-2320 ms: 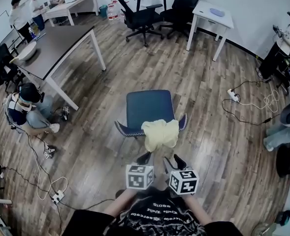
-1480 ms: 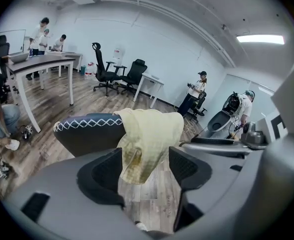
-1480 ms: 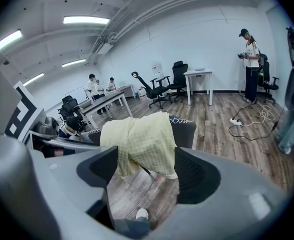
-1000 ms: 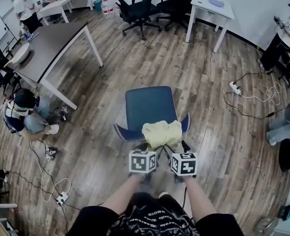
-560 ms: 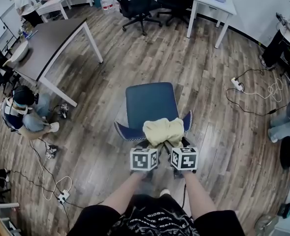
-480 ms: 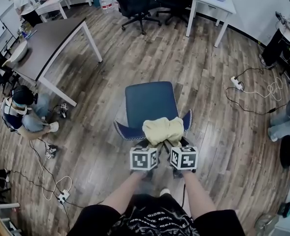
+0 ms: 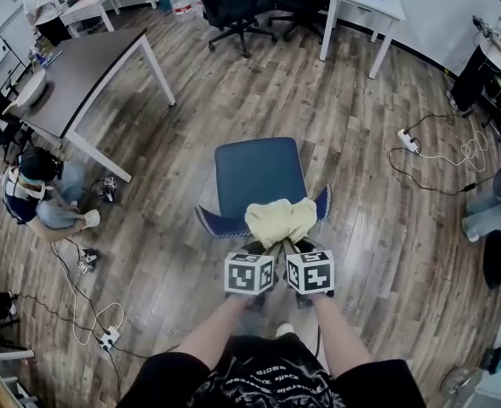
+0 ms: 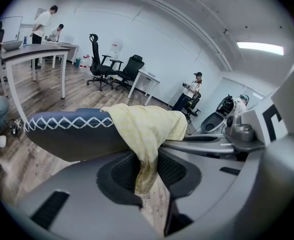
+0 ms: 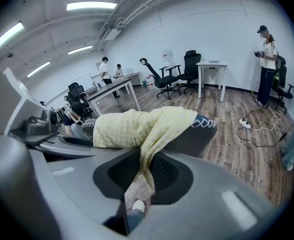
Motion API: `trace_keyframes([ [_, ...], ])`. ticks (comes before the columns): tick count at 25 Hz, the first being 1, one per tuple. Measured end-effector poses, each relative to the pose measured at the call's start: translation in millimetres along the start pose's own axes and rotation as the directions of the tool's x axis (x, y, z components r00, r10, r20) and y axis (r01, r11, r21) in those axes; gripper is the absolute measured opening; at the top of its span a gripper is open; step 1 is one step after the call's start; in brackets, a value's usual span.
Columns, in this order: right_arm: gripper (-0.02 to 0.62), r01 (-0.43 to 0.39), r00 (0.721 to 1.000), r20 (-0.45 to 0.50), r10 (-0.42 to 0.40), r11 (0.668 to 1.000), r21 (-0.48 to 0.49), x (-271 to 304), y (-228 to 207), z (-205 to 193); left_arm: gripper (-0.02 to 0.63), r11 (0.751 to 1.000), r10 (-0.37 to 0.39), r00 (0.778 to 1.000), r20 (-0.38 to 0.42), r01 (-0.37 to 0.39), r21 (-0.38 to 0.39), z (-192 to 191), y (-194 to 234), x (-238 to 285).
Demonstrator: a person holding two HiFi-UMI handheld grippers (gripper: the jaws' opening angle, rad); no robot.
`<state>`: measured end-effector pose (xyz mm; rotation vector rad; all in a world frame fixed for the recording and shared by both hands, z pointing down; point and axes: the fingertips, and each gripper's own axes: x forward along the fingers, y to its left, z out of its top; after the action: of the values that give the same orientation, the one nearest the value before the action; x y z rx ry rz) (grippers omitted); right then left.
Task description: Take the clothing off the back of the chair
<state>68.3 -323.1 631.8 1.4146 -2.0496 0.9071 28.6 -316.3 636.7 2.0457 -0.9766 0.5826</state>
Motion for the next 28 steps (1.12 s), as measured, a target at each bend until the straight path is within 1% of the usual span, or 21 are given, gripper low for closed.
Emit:
trace_keyframes([
  [3, 0.051, 0.007, 1.0, 0.01, -0.007, 1.0, -0.016, -4.6, 2.4, -0.8, 0.092, 1.0, -0.006, 1.0, 0.003, 0.006, 0.026, -1.0, -3.6, -3.4],
  [7, 0.044, 0.01, 1.0, 0.023, -0.01, 1.0, -0.017, -11.2, 7.0, -7.1, 0.089, 0.999, -0.007, 1.0, 0.0, 0.007, 0.031, -4.9, -5.7, -8.9],
  [12, 0.044, 0.004, 1.0, 0.016, -0.004, 0.999, -0.04, -23.4, 14.6, -19.1, 0.087, 0.999, -0.015, 1.0, -0.013, 0.016, 0.047, -18.0, -13.1, -19.5],
  [25, 0.044, -0.024, 0.999, 0.036, 0.029, 0.993, -0.12, -76.1, 33.4, -57.7, 0.087, 0.999, 0.001, 0.999, 0.036, -0.003, 0.053, -61.8, -47.0, -56.8],
  [28, 0.044, -0.045, 0.997, 0.05, 0.052, 0.992, -0.12, -86.7, 37.1, -64.2, 0.087, 0.996, 0.022, 0.998, 0.057, -0.027, 0.083, -68.8, -54.3, -65.4],
])
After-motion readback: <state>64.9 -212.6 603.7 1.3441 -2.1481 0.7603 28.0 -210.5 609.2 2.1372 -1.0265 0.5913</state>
